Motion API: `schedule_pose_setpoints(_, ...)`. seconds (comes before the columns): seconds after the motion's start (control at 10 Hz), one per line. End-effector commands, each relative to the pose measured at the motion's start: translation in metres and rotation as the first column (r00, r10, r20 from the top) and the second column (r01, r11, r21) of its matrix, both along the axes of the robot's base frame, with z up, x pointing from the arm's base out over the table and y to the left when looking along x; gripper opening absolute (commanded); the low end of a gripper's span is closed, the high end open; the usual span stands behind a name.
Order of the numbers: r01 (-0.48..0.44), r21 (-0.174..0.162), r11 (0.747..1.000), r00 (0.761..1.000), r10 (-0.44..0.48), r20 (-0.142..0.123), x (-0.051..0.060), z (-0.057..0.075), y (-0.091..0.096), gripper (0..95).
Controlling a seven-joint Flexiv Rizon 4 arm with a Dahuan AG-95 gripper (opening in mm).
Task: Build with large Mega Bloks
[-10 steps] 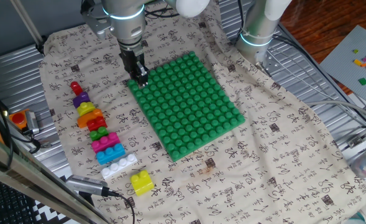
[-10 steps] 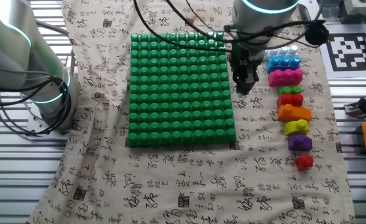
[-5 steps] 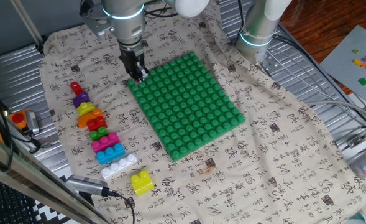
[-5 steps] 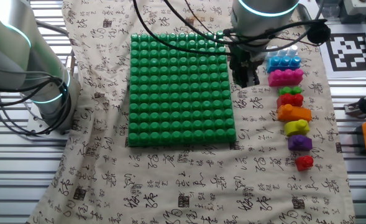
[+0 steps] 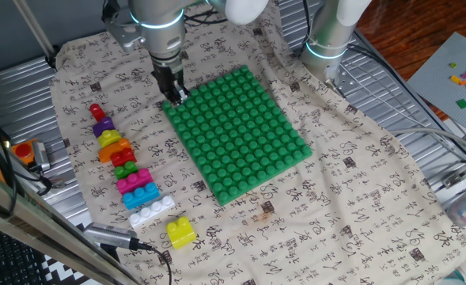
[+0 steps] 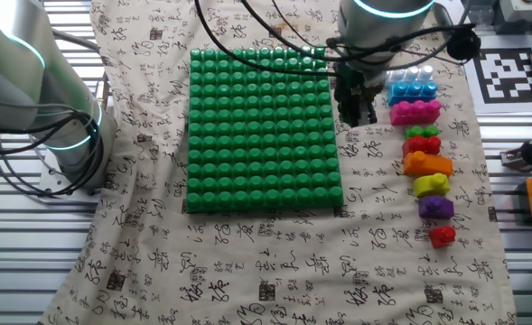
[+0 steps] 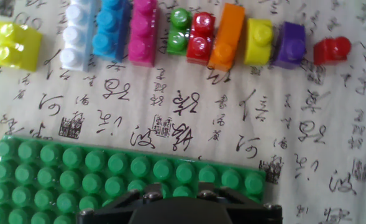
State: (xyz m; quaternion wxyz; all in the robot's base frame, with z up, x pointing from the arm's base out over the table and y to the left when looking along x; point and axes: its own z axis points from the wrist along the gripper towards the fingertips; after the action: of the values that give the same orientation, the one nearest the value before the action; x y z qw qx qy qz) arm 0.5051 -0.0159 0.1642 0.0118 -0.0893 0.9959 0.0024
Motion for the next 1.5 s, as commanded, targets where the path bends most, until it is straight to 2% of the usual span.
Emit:
schedule_pose_setpoints(0.1, -0.005, 0.004, 1.0, 1.0, 0.005, -0.01, 0.01, -0.002, -0.017, 0.0)
schedule_pose_setpoints(0.2, -0.019, 0.012, 1.0, 0.999, 0.019, -0.043, 0.025, 0.0, -0.037, 0.0)
schedule_pose_setpoints(0.4, -0.039, 0.015, 0.999, 0.998, 0.04, -0.048, 0.043, 0.0, -0.053, 0.0)
schedule_pose_setpoints(0.6, -0.078, 0.017, 0.997, 0.995, 0.079, -0.052, 0.066, -0.001, -0.079, 0.0)
schedule_pose_setpoints(0.7, -0.084, 0.018, 0.996, 0.995, 0.085, -0.061, 0.074, -0.002, -0.089, 0.0)
schedule_pose_setpoints(1.0, -0.075, 0.015, 0.997, 0.995, 0.075, -0.064, 0.086, -0.002, -0.098, 0.0)
schedule_pose_setpoints(1.2, -0.067, 0.006, 0.998, 0.995, 0.067, -0.072, 0.087, 0.003, -0.096, 0.0)
schedule_pose_setpoints(1.5, 0.011, -0.022, 1.0, 0.996, -0.013, -0.093, 0.087, 0.003, -0.096, 0.0)
